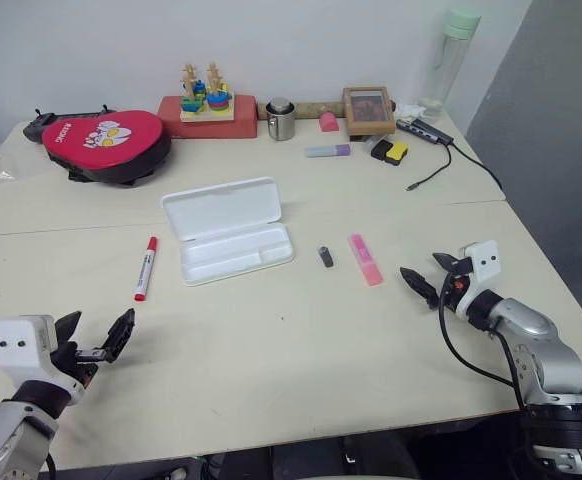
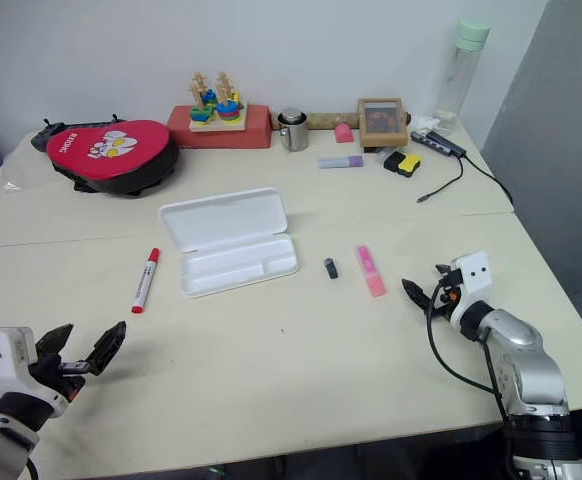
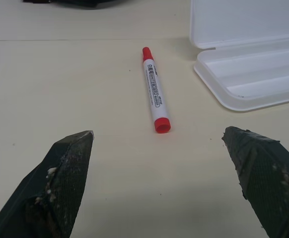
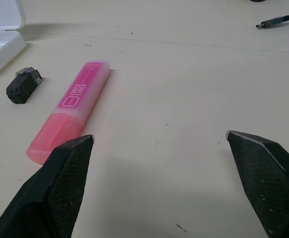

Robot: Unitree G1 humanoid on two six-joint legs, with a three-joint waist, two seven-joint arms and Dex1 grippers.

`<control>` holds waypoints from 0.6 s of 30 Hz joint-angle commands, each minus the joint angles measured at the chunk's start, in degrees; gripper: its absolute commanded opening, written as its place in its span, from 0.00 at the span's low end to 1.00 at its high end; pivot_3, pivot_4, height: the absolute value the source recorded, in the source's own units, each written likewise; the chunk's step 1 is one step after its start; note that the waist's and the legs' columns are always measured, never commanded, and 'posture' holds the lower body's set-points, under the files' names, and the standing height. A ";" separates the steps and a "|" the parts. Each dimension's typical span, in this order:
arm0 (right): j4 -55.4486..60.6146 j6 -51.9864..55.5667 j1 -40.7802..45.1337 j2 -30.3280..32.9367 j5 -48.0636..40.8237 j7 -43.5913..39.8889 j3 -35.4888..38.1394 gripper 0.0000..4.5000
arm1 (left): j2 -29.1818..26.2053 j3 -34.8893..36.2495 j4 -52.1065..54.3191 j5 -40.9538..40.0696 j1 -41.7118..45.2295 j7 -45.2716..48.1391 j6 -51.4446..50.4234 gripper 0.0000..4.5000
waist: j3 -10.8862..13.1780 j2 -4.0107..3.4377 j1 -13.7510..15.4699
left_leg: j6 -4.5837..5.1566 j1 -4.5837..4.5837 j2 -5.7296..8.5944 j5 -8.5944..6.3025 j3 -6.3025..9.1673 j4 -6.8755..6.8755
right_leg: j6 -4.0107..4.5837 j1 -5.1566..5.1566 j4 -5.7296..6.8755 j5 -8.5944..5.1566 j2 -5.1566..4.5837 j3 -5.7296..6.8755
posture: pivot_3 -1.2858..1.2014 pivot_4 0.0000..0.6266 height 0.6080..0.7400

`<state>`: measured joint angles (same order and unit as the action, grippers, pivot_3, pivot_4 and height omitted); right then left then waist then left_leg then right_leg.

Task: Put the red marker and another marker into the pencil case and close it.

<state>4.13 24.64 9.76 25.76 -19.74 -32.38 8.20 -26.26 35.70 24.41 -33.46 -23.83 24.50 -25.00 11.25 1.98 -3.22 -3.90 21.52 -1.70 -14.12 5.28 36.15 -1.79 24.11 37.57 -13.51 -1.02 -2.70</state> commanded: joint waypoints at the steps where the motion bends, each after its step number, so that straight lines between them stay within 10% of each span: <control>1: 1.59 0.12 1.04 0.04 -0.98 -0.12 0.59 1.00 | -0.54 0.62 1.95 -0.28 -0.27 0.42 0.46 1.00 | 0.00 0.00 0.00 | 0.00 0.00 0.00 0.00 0.00 0.00 | 0.00 0.00 0.00 0.00 0.00 0.00 | 0.52 0.24 1.00; 18: 1.05 0.92 1.77 0.11 -0.53 -0.21 -0.10 1.00 | -0.67 0.33 2.32 0.09 -0.62 0.41 -0.21 1.00 | 0.00 0.00 0.00 | 0.00 0.00 0.00 0.00 0.00 0.00 | 0.00 0.00 0.00 0.00 0.00 0.00 | 0.52 0.24 1.00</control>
<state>4.13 25.66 10.54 25.74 -19.62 -32.40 7.71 -26.33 35.70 24.60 -33.40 -24.08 24.52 -25.70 11.25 1.98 -3.22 -3.90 21.52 -1.70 -14.12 5.28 36.15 -1.79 24.11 37.57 -13.51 -1.02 -2.70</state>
